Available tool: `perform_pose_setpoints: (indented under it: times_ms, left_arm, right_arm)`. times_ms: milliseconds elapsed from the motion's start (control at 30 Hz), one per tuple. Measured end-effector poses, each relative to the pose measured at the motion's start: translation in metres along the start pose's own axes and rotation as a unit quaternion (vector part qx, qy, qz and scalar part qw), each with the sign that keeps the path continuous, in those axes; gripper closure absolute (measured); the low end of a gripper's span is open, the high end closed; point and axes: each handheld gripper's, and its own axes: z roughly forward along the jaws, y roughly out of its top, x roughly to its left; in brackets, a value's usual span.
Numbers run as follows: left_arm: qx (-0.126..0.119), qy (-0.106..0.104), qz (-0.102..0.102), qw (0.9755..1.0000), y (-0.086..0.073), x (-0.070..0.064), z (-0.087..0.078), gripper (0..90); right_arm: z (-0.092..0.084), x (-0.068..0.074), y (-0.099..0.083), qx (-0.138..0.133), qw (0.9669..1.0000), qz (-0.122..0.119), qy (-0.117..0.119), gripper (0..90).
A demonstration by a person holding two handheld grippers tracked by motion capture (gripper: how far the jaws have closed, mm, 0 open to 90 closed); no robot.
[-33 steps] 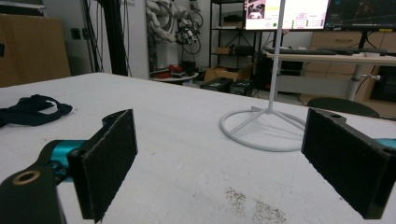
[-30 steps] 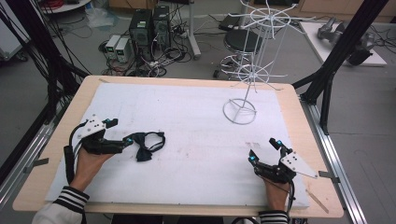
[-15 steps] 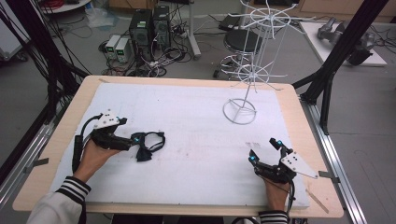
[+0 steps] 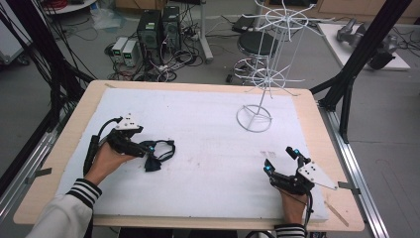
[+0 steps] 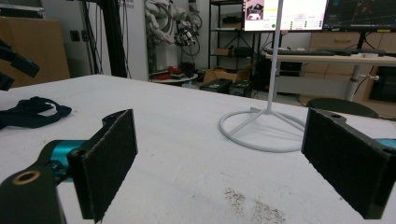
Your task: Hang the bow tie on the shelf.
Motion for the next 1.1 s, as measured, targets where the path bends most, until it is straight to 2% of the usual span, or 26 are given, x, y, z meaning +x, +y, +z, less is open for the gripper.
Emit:
perform_pose_setpoints:
  times_ms: [467,533,633,900,1100]
  left_arm:
    - [0.055,-0.012,0.01,0.9984,0.008,0.0,0.015,24.2]
    - [0.059,-0.016,0.009,0.9981,0.008,0.001,0.016,25.1]
    - [0.065,-0.02,0.013,0.9976,0.008,0.002,0.017,30.9]
    - [0.087,-0.014,0.017,0.9959,0.01,0.001,0.024,32.2]
    - [0.098,-0.017,0.024,0.9947,0.012,-0.001,0.026,40.3]
  right_arm:
    - [0.0,0.0,0.0,-0.002,1.0,0.002,-0.001,9.6]
    - [-0.001,0.0,0.0,-0.003,1.0,0.002,-0.002,9.6]
    - [-0.001,0.0,0.0,-0.003,1.0,0.002,-0.003,9.6]
    - [-0.001,0.0,0.0,-0.003,1.0,0.004,-0.003,9.6]
    - [-0.001,0.0,0.0,-0.003,1.0,0.006,-0.002,9.7]
